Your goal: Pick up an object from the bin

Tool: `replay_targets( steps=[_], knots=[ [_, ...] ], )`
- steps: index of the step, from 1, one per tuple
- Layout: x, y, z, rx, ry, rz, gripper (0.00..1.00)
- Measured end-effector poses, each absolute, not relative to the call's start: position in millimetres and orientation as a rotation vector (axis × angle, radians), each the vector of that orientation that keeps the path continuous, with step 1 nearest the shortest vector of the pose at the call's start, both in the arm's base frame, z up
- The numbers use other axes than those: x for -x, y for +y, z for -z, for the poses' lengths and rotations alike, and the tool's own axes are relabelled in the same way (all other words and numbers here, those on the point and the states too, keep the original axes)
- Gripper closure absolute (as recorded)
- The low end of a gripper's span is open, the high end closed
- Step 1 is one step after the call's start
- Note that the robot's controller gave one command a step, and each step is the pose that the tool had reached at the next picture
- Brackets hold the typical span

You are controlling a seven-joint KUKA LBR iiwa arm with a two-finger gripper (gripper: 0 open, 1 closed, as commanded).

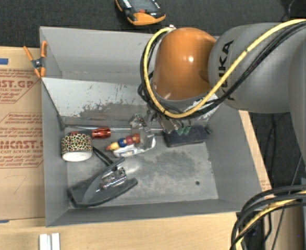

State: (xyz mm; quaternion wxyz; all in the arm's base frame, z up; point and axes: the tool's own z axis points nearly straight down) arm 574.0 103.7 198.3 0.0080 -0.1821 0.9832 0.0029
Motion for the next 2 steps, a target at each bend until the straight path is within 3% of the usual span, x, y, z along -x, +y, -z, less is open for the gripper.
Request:
replay_targets(
  steps=[1,2],
  knots=[
    [-574.4,103.8,-199.0,0.569,3.072,-0.010,0.00],
    [-574.4,103.8,-199.0,0.569,3.072,-0.010,0.00]
  ],
)
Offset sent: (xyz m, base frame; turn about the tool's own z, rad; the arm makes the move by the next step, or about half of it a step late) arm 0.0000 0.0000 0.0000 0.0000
